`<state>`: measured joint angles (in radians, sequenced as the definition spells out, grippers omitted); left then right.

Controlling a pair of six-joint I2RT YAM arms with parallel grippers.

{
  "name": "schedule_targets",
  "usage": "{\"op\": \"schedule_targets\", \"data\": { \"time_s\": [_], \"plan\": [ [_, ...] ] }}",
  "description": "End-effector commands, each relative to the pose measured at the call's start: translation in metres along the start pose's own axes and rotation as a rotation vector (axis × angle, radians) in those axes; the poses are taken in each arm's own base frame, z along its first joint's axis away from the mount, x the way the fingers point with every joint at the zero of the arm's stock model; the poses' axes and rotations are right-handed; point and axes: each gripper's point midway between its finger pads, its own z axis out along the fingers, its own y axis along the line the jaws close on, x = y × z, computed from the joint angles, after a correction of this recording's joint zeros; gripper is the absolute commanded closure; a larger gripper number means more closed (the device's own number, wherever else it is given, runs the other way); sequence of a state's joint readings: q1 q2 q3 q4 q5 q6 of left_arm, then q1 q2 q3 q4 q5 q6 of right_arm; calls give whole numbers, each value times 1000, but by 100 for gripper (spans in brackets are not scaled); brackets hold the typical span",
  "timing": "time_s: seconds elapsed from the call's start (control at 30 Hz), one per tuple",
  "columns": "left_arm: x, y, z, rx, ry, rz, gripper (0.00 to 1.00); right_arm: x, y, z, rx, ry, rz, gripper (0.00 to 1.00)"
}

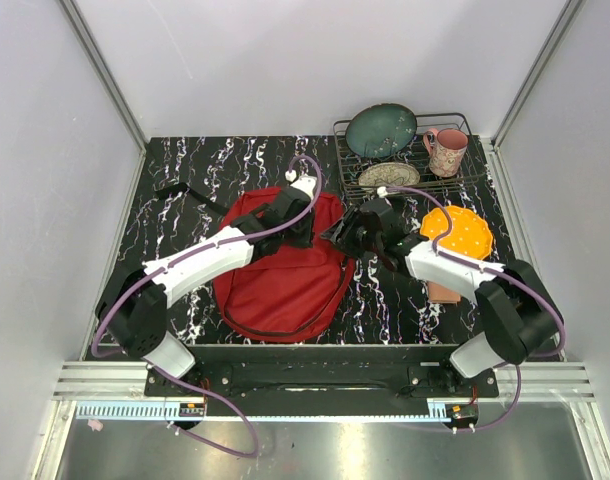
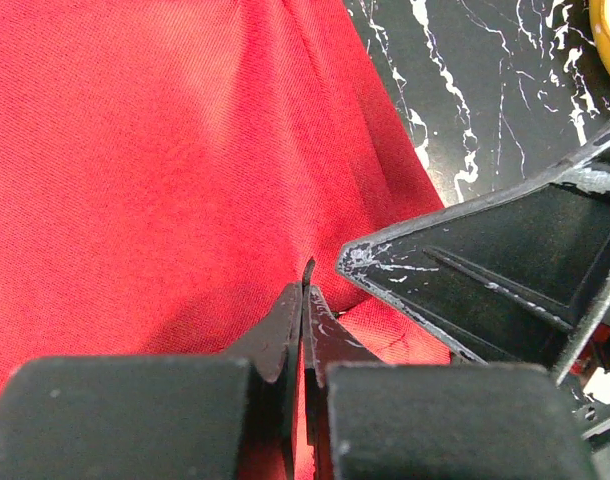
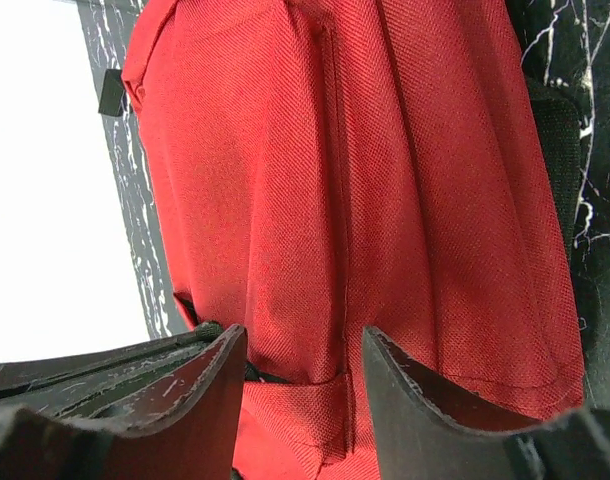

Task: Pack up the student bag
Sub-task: Unzip the student bag at the center of the board.

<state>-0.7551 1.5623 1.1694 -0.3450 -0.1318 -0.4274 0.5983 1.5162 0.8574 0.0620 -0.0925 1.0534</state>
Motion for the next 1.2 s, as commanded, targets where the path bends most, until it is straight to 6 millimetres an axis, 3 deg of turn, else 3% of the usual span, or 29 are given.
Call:
{"op": "schedule_targets", "data": {
  "time_s": [0.0,0.23,0.3,0.5,0.7,0.83,1.0,1.17],
  "plan": [
    [-25,-4,-15,20,-98,-30,100,-10,18,2,-46,-12,-19,46],
    [-26,-5,-16,24,-99,-29,100,4,7,19,-43,44,0,61],
    [-24,-5,-16,22,-95,-28,100,4,8,19,-54,44,-1,77],
    [-21,-3,-15,19,-90,-27,100,-1,7,13,-54,11,-16,100],
    [-16,2,-14,1,-79,-20,100,-10,6,3,-46,-42,-36,100],
    [-7,23,-16,-81,-73,10,100,-16,-8,-5,-13,-75,-23,100],
    [16,67,-17,-160,-39,-34,100,-15,-13,-8,-11,-75,-14,100],
    [25,114,-30,-254,-39,-81,100,-14,-24,-8,11,-77,-4,100]
  ]
}}
